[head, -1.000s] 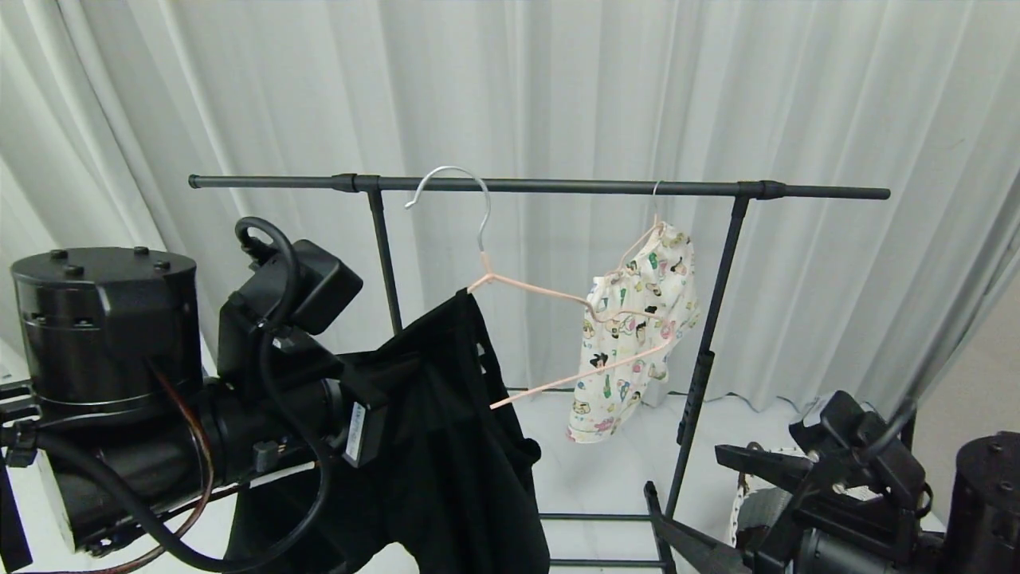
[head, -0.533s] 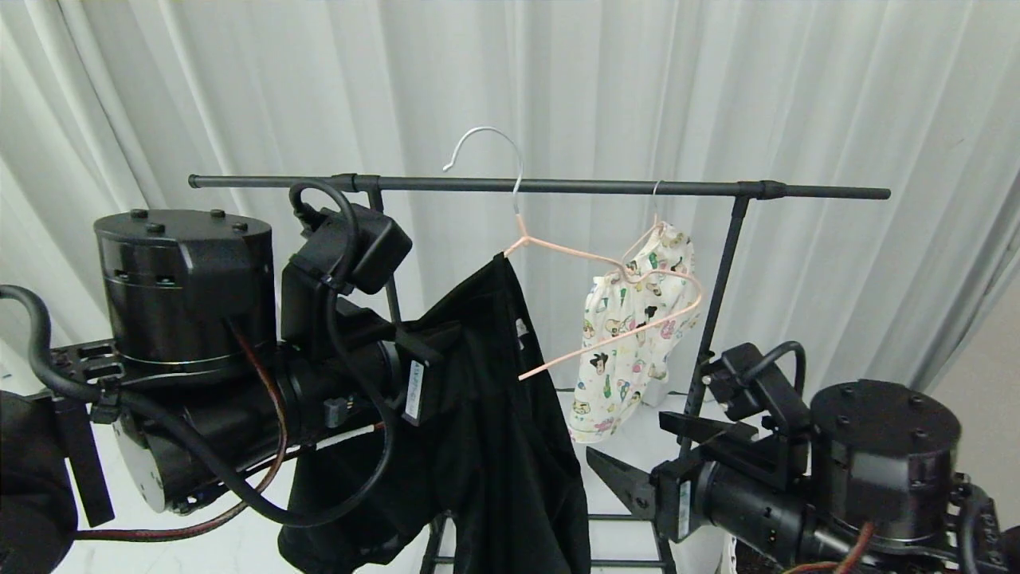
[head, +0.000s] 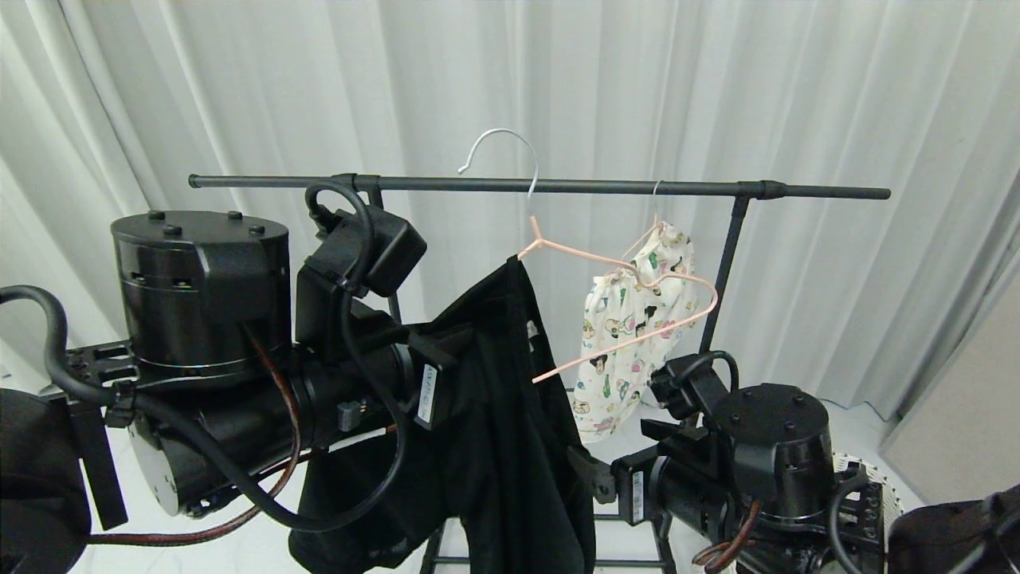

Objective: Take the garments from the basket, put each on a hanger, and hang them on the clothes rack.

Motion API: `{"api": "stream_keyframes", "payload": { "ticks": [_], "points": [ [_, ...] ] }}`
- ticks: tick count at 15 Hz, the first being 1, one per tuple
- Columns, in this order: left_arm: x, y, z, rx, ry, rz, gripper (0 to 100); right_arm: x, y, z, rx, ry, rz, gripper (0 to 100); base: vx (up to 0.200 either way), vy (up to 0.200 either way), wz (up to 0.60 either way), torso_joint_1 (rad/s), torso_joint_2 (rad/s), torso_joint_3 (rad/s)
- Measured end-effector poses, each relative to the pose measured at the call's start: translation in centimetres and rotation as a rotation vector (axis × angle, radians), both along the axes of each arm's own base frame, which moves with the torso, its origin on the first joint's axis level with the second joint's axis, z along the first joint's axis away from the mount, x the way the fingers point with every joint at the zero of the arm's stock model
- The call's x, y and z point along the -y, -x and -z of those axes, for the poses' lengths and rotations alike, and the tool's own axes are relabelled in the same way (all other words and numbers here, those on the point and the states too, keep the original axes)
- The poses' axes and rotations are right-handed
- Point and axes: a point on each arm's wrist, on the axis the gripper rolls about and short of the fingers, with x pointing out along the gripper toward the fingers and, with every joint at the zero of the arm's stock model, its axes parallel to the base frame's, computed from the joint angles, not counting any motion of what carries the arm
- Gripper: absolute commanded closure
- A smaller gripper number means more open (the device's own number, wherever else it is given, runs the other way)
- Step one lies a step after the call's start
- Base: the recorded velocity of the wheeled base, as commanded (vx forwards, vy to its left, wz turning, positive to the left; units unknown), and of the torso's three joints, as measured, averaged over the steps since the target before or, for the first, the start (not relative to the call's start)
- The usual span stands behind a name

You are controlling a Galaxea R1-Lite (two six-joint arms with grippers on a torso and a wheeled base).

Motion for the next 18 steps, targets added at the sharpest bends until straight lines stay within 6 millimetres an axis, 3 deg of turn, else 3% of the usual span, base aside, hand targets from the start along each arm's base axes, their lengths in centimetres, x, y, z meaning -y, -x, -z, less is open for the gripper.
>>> {"api": "stream_keyframes", "payload": {
  "ticks": [11, 18],
  "points": [
    [0.6, 0.4, -0.4, 0.013, 0.008, 0.031, 100, 0.1, -0.8, 1.2, -0.019, 0.039, 0.022, 0, 0.0, 0.0, 0.0, 0.0, 0.0, 0.0],
    [0.6, 0.7, -0.8, 0.028, 0.013, 0.037, 100, 0.7, -1.6, 2.3, -0.013, 0.094, 0.13, 0, 0.0, 0.0, 0.0, 0.0, 0.0, 0.0]
  ]
}}
